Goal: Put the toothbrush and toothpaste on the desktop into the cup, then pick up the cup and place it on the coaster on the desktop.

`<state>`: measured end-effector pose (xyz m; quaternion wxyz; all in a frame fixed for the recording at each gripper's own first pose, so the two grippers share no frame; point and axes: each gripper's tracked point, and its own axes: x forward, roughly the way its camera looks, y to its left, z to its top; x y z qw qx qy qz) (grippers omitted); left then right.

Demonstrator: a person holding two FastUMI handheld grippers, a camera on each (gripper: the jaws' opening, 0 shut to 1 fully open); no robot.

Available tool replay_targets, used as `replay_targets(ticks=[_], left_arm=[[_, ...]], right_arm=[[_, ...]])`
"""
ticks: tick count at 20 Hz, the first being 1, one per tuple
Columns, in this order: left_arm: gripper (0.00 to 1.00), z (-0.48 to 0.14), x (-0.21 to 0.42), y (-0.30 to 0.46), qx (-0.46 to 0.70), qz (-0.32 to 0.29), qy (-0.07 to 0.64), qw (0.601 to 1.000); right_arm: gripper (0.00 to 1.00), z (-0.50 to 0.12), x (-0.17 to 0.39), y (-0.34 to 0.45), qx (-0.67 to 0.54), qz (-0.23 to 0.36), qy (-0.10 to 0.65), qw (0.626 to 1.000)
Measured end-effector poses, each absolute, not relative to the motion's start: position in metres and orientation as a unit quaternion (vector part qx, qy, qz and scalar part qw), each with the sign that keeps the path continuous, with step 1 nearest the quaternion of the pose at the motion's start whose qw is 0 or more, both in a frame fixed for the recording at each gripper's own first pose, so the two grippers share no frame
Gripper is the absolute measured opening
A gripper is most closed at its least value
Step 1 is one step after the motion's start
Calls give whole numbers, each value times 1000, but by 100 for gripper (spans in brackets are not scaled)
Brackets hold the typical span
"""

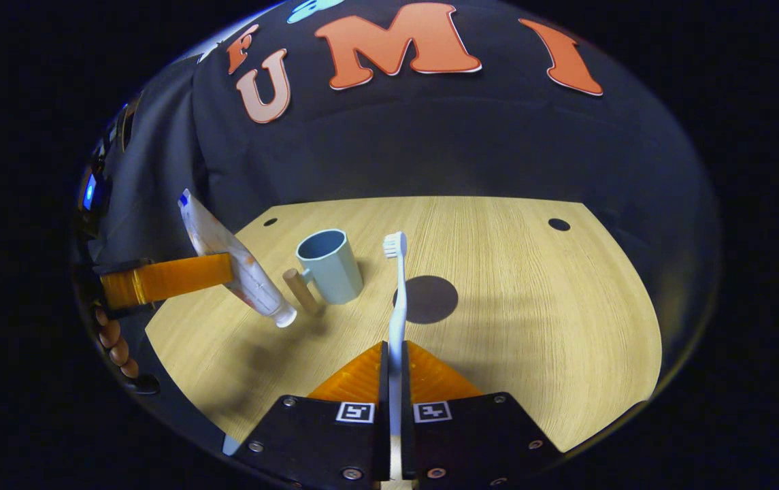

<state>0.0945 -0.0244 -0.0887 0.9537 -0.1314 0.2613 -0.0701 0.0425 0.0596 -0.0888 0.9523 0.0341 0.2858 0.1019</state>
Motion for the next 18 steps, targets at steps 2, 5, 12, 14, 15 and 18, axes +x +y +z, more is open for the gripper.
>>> replay_targets(ticks=[2, 5, 12, 14, 15, 18], left_arm=[[19, -77, 108, -23, -129, -67, 230, 962], [19, -59, 126, -23, -127, -68, 175, 974], [19, -37, 163, -16, -120, -49, 86, 988], [19, -36, 169, -10, -117, -40, 71, 990], [19, -36, 172, -9, -120, -38, 69, 990], [19, -47, 181, -6, -125, -35, 84, 988]], right_arm=[[7, -81, 49, 58, 35, 98, 265, 959], [7, -75, 58, 58, 34, 94, 231, 968], [7, -50, 72, 63, 32, 113, 161, 980], [7, -49, 72, 62, 24, 112, 140, 983], [7, -47, 72, 63, 20, 112, 132, 985], [6, -43, 77, 65, 17, 121, 116, 986]])
